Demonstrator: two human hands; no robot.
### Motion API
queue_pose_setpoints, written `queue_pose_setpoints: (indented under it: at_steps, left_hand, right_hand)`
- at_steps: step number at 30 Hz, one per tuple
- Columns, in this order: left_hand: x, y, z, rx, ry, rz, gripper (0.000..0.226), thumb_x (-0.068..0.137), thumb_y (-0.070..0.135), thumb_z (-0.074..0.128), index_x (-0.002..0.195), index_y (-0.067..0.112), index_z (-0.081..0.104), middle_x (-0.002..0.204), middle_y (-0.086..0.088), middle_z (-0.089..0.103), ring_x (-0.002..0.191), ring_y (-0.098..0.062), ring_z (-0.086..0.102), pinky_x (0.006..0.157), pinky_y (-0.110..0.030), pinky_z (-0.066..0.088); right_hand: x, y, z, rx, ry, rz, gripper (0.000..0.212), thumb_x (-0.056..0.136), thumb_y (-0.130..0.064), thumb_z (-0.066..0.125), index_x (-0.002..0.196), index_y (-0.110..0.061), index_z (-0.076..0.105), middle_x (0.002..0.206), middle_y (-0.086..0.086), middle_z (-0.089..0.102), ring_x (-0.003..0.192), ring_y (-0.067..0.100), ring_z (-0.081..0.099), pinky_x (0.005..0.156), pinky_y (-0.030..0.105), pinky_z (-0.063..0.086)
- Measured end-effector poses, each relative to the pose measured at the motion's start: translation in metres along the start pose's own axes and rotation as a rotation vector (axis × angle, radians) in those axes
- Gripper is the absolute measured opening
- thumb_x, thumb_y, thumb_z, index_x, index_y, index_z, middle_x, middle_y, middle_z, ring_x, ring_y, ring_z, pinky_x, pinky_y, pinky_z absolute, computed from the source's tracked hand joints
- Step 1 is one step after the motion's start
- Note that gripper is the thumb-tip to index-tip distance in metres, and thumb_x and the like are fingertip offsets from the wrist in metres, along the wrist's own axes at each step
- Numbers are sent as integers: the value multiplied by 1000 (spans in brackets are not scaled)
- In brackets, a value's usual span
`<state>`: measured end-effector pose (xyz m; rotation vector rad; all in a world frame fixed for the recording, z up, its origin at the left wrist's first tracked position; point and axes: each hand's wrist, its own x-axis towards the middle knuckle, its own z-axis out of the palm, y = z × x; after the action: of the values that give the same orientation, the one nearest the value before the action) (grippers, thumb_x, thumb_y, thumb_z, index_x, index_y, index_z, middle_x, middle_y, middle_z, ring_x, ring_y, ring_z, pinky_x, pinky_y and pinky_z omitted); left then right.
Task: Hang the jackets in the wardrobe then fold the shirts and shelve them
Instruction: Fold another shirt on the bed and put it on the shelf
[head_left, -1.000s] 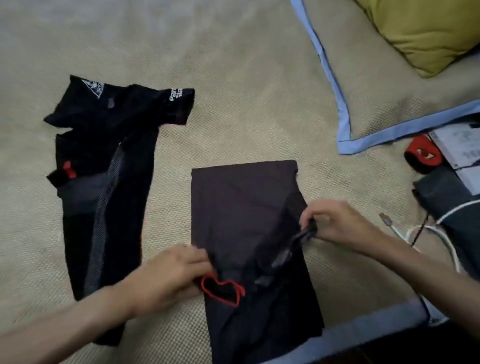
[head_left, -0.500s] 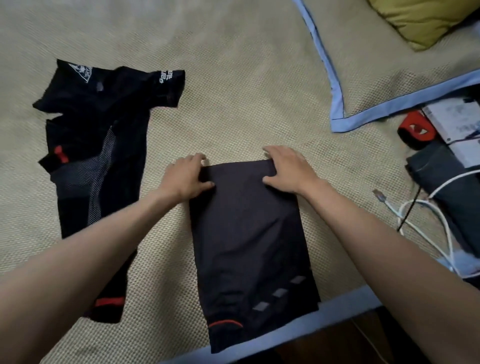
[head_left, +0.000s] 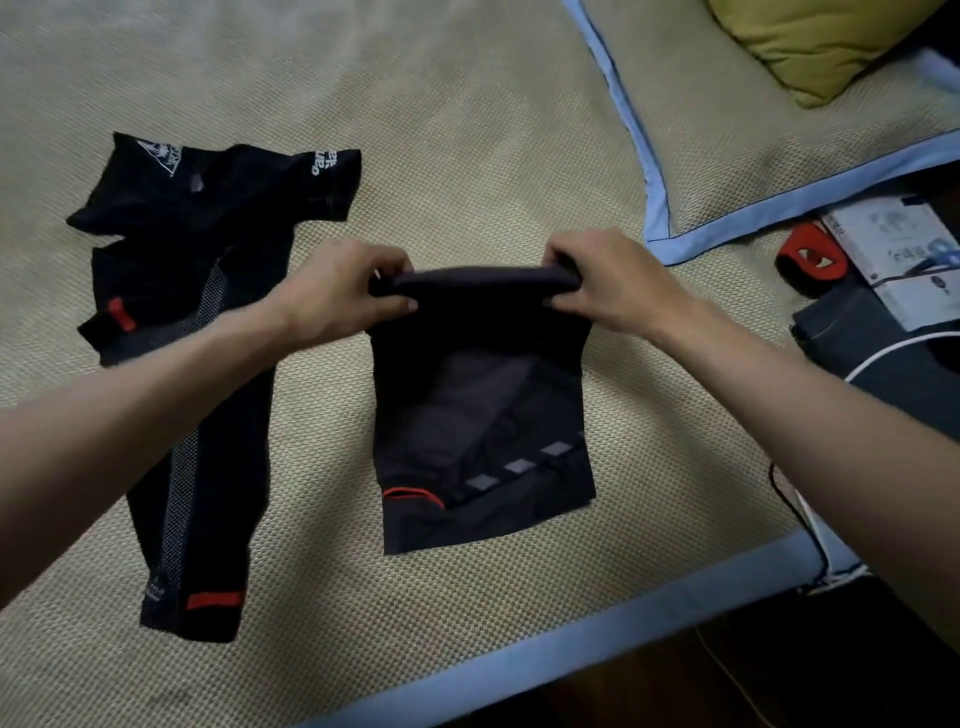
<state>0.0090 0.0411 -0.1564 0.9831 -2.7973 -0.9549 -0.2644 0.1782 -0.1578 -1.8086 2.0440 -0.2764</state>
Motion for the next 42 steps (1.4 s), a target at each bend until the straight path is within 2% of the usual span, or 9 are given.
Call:
queue_pose_setpoints:
  at_steps: [5, 10, 15, 19, 28, 30, 32, 35, 42]
  left_hand:
    - [-94, 17, 54, 145, -204, 206, 13, 84, 34, 67, 91, 27, 59, 83, 13, 59, 74, -9, 58, 65, -30, 49]
    - [-162, 13, 146, 460, -458, 117, 34, 79, 44, 48, 105, 28, 64, 98, 8, 62, 84, -15, 66, 75, -35, 48]
    - [-135, 40, 173, 287, -20, -56, 44, 89, 43, 40, 121, 21, 60, 126, 2, 59, 116, -20, 57, 98, -41, 43]
    - [-99, 42, 220, 205, 31, -284, 68, 102, 42, 33, 161, 12, 13, 169, -4, 4, 156, -20, 4, 124, -52, 13]
    - [-133, -10, 229, 190, 170, -651, 75, 103, 60, 14, 161, 14, -1, 170, 1, -4, 156, -13, -4, 124, -50, -2]
    - [-131, -3, 219, 82, 196, -690, 78, 102, 58, 33, 159, 8, 16, 168, -5, 13, 155, -18, 10, 124, -46, 3]
    - [-125, 8, 210, -41, 273, -686, 63, 95, 50, 57, 140, 6, 46, 142, -9, 50, 132, -25, 47, 115, -42, 34]
    - [-116, 20, 196, -464, 340, -802, 31, 91, 29, 71, 108, 10, 55, 100, -3, 62, 98, -26, 61, 81, -33, 43]
    - [-109, 40, 122, -916, 324, -896, 12, 93, 18, 71, 96, 12, 61, 99, -15, 73, 100, -36, 68, 89, -47, 53]
  right_hand:
    - [-106, -12, 36, -139, -50, -208, 28, 69, -24, 76, 91, -24, 59, 89, -6, 58, 85, 20, 52, 75, 37, 44]
    - [-179, -22, 127, -352, -495, -4, 49, 77, -24, 58, 124, -10, 63, 125, 11, 62, 116, 33, 60, 100, 46, 46]
    - [-153, -77, 144, -185, 65, 200, 56, 88, -34, 38, 131, -7, 64, 141, 16, 59, 140, 35, 47, 117, 53, 36]
    - [-108, -94, 195, -13, 15, 137, 56, 107, -29, 34, 161, -18, 23, 169, 2, 19, 158, 21, 12, 127, 49, 16]
    - [-148, 1, 207, -133, 85, 596, 84, 101, -70, 16, 163, -17, -2, 172, 1, 0, 158, 18, 0, 127, 51, 2]
    - [-149, -1, 201, -76, 94, 638, 89, 100, -72, 21, 163, -10, 6, 171, 5, 10, 158, 20, 7, 127, 49, 4]
    - [-147, -7, 190, -46, 121, 635, 85, 98, -69, 34, 154, -5, 33, 159, 10, 39, 148, 27, 35, 123, 47, 26]
    - [-142, -7, 170, 291, 86, 738, 66, 93, -62, 54, 137, -13, 52, 131, 4, 62, 123, 26, 59, 105, 42, 49]
    - [-148, -18, 119, 877, 50, 815, 75, 79, -68, 64, 145, -36, 47, 129, -17, 63, 122, 13, 61, 105, 38, 51]
